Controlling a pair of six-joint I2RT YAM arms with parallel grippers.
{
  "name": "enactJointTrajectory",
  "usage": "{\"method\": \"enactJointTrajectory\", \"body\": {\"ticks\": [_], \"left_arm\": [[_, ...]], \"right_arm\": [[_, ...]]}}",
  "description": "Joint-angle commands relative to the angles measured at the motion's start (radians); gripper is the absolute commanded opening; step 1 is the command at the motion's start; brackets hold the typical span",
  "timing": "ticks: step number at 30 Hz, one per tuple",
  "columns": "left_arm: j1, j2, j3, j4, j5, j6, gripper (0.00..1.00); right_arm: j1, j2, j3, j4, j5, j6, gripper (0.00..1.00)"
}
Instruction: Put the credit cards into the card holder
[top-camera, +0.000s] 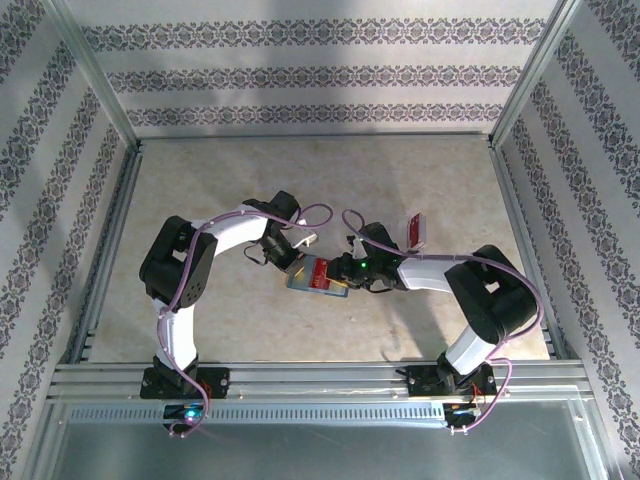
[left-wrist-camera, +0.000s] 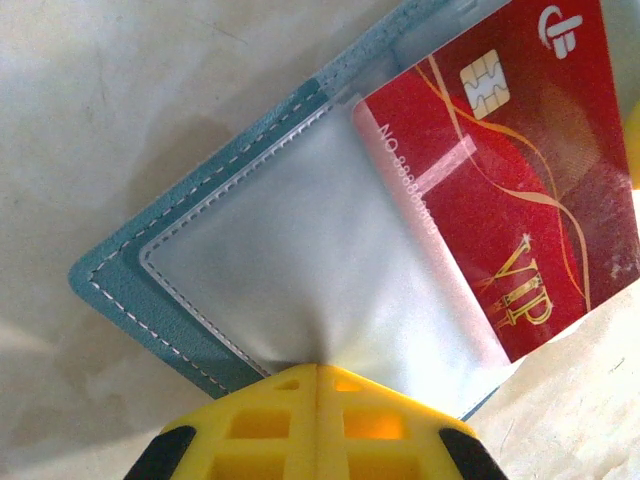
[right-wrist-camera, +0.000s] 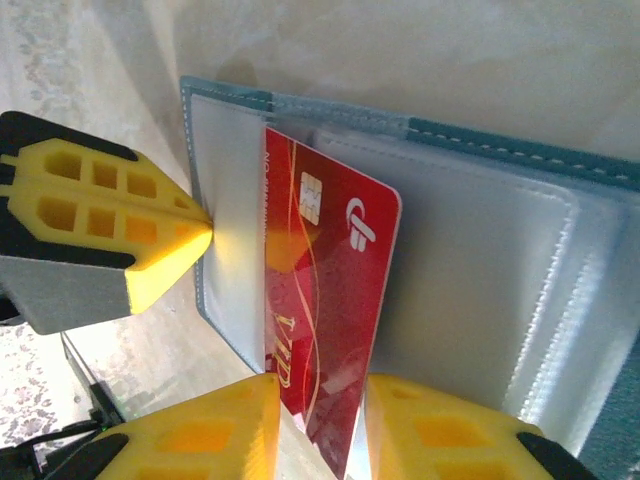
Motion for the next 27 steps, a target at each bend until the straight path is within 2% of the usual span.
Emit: {"method": "enactJointTrajectory", "body": {"ticks": [1, 18, 27], "left_arm": [[-0.006, -0.023, -0.023, -0.018, -0.012, -0.015, 0.0], [-0.007, -0.024, -0.02, -0.022, -0.005, -0.017, 0.0], [-0.007, -0.034, -0.015, -0.026, 0.002, -0.019, 0.0]], "right_arm": [[0.018, 0.027, 0.036, -0.063, 0.033, -0.028, 0.26], [0.059, 0.105, 0.162, -0.172, 0.061, -0.064, 0.23], [0.063, 0.09, 0.196, -0.263, 0.105, -0.074, 0.25]]}}
